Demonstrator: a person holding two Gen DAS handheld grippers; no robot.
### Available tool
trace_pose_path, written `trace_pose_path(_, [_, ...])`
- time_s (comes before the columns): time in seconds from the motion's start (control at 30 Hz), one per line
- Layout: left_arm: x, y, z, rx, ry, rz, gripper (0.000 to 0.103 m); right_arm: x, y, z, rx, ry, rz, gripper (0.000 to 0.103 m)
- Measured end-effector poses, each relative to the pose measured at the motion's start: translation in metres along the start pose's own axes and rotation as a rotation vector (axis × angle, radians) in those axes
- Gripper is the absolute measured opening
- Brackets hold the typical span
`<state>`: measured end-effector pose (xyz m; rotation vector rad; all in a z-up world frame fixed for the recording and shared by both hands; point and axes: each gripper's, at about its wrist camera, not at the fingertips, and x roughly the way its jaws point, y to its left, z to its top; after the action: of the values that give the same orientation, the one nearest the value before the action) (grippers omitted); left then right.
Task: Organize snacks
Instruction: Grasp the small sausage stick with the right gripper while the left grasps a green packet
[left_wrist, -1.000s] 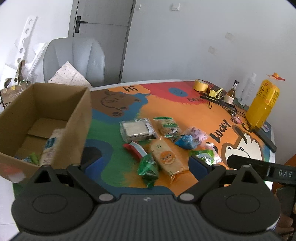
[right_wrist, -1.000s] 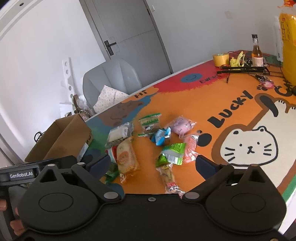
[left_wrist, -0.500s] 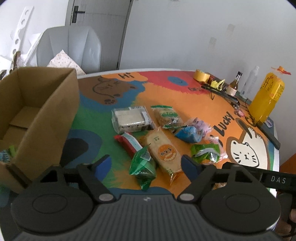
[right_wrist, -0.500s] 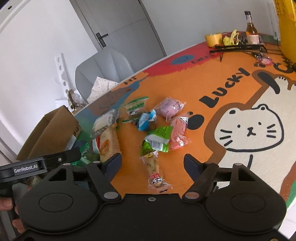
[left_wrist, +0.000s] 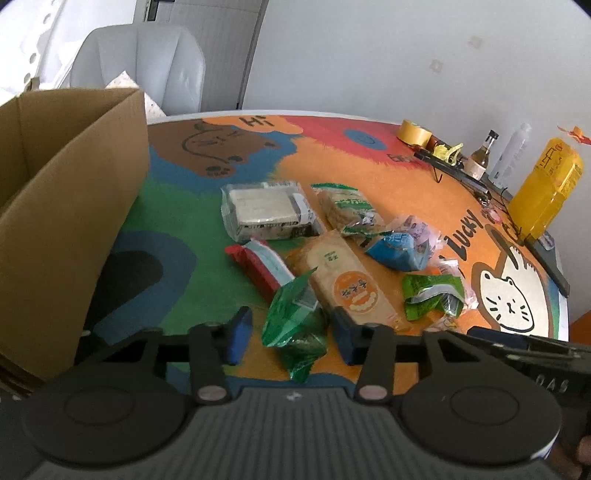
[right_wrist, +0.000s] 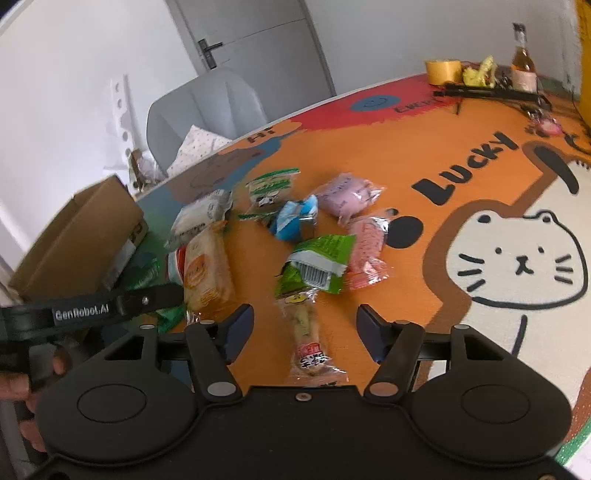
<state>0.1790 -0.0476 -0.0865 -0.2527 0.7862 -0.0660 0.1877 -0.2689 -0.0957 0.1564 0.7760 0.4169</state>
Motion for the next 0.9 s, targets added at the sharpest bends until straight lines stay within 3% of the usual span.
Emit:
trace_pose_path(0.07, [0.0,0.0,-0.001,0.002,-0.005,0.006,0.032,0.002,0.006,0.0,-0.032,0.002,-0.026,0.056])
trace_pose_path(0.13, [-0.001,0.0,-0.002,-0.004,-0.001,-0.009,0.029,0.003,0.009,0.001,-0.05,0.001,-0.041,0.044])
trace_pose_path(0.2, [-0.005,-0.001,-0.004,-0.001,-0.007,-0.005,0.027,0.001,0.007,0.0,-0.053,0.002,-0.052,0.022])
trace_pose_path(0.27, [-0.009,-0.001,-0.005,0.002,-0.012,-0.007,0.027,-0.001,0.004,-0.001,-0.037,0.007,-0.037,0.017])
trace_pose_path(0.47, [-0.028,0.001,-0.005,0.005,-0.043,-0.004,0.026,-0.008,0.006,-0.002,-0.011,-0.014,-0.017,0.017])
trace_pose_path(0.9, [-0.077,0.017,0.007,-0.008,-0.147,0.04,0.026,-0.015,0.051,0.021,-0.069,-0.092,0.095,0.017])
